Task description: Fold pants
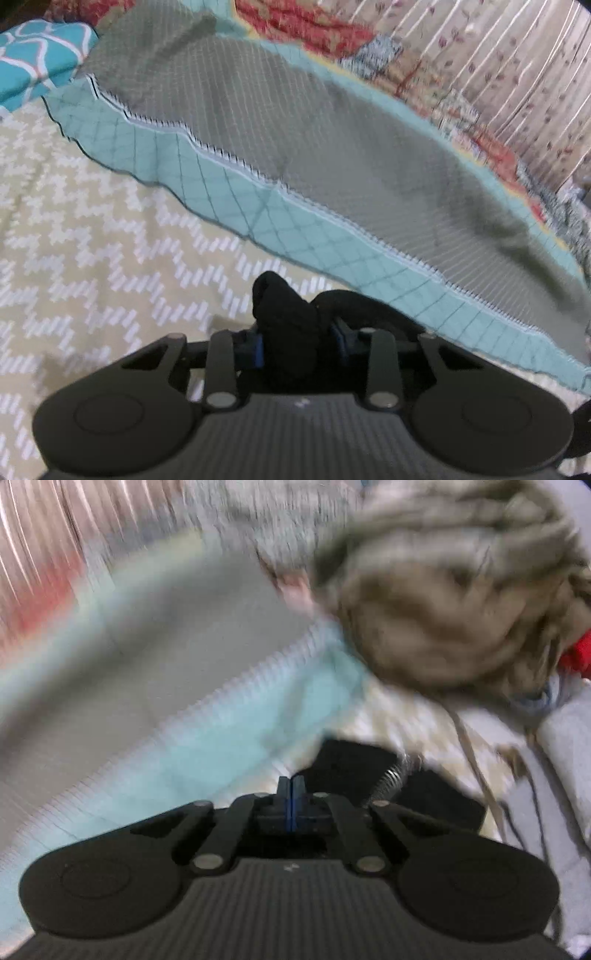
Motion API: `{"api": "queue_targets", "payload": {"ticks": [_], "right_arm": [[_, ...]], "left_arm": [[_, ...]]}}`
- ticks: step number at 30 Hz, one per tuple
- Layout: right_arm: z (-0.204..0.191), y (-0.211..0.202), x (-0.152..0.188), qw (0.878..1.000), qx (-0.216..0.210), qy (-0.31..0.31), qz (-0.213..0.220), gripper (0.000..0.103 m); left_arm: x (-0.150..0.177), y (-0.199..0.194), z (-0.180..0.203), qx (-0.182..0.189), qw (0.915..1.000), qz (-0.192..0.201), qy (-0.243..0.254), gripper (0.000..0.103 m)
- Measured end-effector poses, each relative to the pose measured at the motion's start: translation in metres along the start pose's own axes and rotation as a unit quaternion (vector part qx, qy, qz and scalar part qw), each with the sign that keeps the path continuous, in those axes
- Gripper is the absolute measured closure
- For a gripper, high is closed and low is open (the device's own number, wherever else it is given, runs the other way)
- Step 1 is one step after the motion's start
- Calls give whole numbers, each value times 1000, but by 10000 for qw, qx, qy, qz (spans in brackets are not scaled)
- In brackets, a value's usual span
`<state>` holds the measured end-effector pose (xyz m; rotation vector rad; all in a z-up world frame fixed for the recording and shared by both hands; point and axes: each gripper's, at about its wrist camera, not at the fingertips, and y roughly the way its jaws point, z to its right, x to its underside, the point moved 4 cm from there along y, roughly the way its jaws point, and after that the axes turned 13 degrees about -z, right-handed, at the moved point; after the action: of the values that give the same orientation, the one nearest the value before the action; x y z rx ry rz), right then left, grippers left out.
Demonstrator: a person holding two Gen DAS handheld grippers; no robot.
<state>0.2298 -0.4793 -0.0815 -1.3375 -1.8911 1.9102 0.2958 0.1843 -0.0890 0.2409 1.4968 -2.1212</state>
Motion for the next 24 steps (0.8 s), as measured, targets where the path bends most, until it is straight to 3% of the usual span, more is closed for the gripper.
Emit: {"api": "queue_targets", "payload": {"ticks": [3,6,9,11,12,13,15,20,22,24], "right_arm": [[31,-70,-10,9944,-716,295,720,100],[81,-114,8,9907,-825,578,919,100],[128,-129,51,9916,-573,647,963,98],[157,-114,82,9947,51,708,741,85],[171,-102,95,9956,283,794,420,66],[189,-90,109,9931,535,1045,81,69],[206,-86,124,9896,336,1393,146,70],[160,-84,104,9978,-6,611,254,67],[132,-72,86,9993,-179,255,228,46],[108,-51,71,9997,-184,34,158,33]], "left_arm": [[1,-19,-8,147,9997,186,-92,72],[6,-37,-23,372,9978,394,-371,72],[12,-44,-37,505,9958,432,-626,72],[14,-42,-44,463,9959,360,-696,72],[13,-40,-46,492,9958,292,-717,72],[14,-39,-48,517,9956,236,-751,72],[15,-40,-49,495,9958,215,-746,72],[13,-42,-44,426,9964,263,-677,72],[13,-43,-42,391,9965,276,-683,72],[13,-42,-40,362,9965,285,-693,72]]}}
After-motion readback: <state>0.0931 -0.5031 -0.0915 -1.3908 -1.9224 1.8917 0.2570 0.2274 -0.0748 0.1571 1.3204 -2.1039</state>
